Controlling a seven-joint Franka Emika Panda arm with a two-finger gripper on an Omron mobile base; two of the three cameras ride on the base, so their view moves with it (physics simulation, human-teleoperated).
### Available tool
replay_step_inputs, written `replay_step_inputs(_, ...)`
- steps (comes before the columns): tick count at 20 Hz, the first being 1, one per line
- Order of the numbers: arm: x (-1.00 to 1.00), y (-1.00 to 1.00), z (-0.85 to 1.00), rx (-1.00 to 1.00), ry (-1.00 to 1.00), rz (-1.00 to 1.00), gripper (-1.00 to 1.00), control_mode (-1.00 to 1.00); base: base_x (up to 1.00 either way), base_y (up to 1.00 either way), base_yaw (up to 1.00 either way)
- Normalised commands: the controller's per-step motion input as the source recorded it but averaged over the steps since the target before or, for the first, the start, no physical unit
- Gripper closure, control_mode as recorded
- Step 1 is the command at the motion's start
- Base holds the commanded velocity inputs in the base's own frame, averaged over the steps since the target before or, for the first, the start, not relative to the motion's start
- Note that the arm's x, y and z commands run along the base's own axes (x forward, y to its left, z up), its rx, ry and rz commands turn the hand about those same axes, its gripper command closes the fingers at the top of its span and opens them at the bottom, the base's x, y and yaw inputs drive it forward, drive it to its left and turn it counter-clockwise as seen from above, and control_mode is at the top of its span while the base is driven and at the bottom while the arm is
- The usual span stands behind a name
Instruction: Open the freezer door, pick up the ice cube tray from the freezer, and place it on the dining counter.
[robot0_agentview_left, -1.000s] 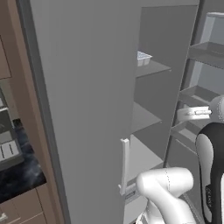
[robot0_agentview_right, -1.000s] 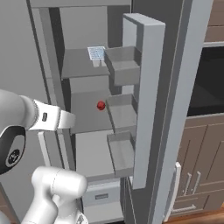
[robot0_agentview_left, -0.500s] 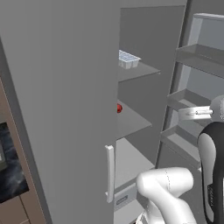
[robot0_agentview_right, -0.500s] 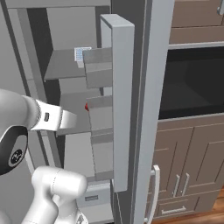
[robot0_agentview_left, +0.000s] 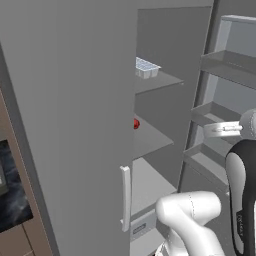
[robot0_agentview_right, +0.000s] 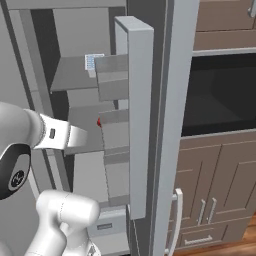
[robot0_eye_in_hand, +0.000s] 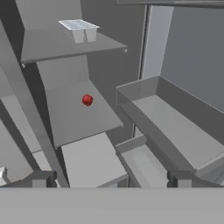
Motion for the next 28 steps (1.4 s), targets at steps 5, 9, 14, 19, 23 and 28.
replay_step_inputs(5,0.0,0.0,0.0,0.0,0.0,0.0,-1.0,1.0,-0.01,0.4,0.03)
replay_step_inputs(9,0.0,0.0,0.0,0.0,0.0,0.0,-1.0,1.0,0.0,0.54,0.04)
replay_step_inputs(14,0.0,0.0,0.0,0.0,0.0,0.0,-1.0,1.0,0.08,0.29,0.03)
replay_step_inputs(19,0.0,0.0,0.0,0.0,0.0,0.0,-1.0,1.0,0.45,0.0,0.0)
replay_step_inputs(23,0.0,0.0,0.0,0.0,0.0,0.0,-1.0,1.0,0.53,0.0,0.0)
replay_step_inputs(28,0.0,0.0,0.0,0.0,0.0,0.0,-1.0,1.0,0.12,0.0,0.02)
